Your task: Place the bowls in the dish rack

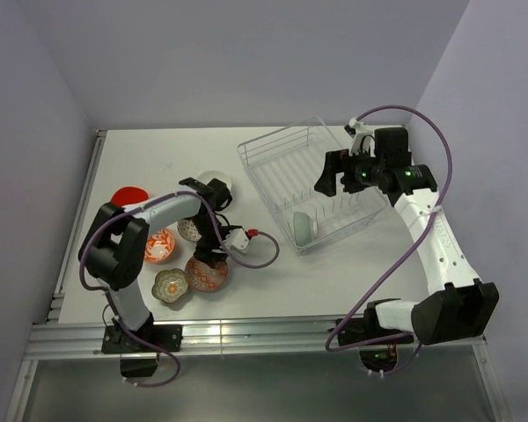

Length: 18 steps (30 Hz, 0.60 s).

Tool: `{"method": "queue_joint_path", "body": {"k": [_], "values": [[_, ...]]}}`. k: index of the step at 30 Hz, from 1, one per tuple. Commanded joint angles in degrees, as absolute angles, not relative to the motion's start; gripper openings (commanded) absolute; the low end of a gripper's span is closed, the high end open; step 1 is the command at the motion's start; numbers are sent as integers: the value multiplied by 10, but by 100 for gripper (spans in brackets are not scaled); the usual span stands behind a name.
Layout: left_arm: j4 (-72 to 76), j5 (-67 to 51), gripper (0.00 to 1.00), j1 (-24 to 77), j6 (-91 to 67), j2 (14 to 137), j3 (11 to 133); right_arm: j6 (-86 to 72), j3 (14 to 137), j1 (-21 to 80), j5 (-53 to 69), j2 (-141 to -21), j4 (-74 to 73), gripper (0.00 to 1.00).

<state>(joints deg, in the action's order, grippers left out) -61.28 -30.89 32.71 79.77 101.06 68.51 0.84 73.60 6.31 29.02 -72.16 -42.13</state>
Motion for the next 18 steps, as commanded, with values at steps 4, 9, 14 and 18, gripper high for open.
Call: {"method": "queue_joint_path", "body": {"k": [4,9,14,18], "values": [[-619,-232,61,337,872,1026,685,29,748,55,294,-698,-441,100],[-610,-231,50,349,887,1019,682,31,746,45,300,-701,-445,100],[-627,-268,35,353,873,1020,708,25,747,30,312,-710,-438,100],[-628,-258,13,359,871,1027,708,19,752,24,324,-720,-438,100]]}}
